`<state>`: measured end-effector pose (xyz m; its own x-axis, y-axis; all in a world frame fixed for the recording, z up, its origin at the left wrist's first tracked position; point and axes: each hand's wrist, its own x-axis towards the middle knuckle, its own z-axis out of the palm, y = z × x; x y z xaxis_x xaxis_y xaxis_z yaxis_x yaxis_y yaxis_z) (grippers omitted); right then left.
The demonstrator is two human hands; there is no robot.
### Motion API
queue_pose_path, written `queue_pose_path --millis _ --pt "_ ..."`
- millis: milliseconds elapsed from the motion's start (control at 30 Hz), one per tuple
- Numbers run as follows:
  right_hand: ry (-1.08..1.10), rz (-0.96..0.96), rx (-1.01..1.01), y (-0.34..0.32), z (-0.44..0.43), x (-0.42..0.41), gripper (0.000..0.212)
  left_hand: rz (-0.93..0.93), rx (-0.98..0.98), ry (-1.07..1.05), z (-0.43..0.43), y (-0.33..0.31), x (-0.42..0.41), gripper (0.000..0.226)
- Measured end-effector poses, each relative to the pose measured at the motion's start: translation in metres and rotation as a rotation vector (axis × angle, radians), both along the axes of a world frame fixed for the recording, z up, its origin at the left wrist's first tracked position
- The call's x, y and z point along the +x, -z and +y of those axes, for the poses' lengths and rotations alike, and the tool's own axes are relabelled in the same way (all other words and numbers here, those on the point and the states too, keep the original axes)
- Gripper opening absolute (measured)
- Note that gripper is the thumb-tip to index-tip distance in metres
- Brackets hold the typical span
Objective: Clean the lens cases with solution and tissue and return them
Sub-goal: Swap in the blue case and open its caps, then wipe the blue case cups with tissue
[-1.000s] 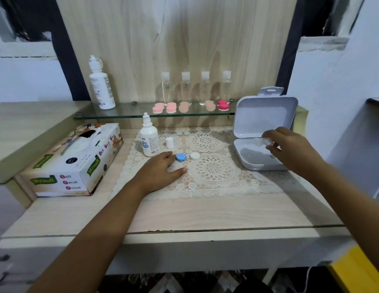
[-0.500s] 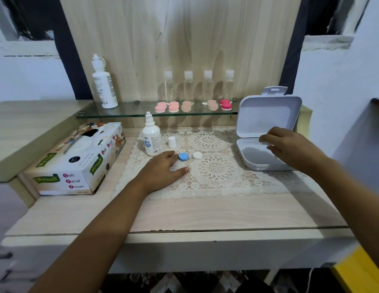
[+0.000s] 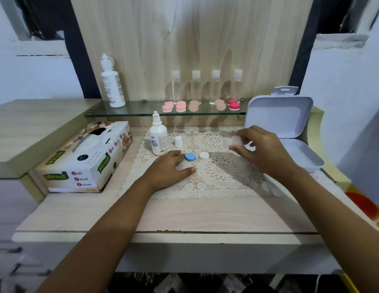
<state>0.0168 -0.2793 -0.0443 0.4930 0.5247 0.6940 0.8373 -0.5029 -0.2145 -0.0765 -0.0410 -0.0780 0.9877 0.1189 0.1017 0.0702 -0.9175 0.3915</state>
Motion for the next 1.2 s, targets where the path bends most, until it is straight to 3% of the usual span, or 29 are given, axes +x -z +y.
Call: queue_pose_path --millis 300,600,900,1033,1200 --pt "-0.03 0.331 -0.074 0.029 0.047 -0.022 0.032 -0.043 -0.063 -0.002 0.001 -0.001 0.001 0.05" --pt "-0.025 0.283 -0.169 0.042 0.047 -0.024 0.03 -0.116 -0.158 -0.014 0.001 0.0 0.001 0.049" --pt "-0.017 0.261 -0.176 0.044 0.046 -0.026 0.029 -0.638 -0.192 0.102 -0.004 -0.028 -0.008 0.022" --pt "-0.01 0.242 -0.181 0.046 0.043 -0.024 0.028 -0.741 -0.193 -0.079 0.007 -0.058 -0.02 0.02" --pt "-0.013 0.236 -0.195 0.048 0.043 -0.022 0.028 -0.641 -0.077 -0.389 0.053 -0.069 -0.039 0.023"
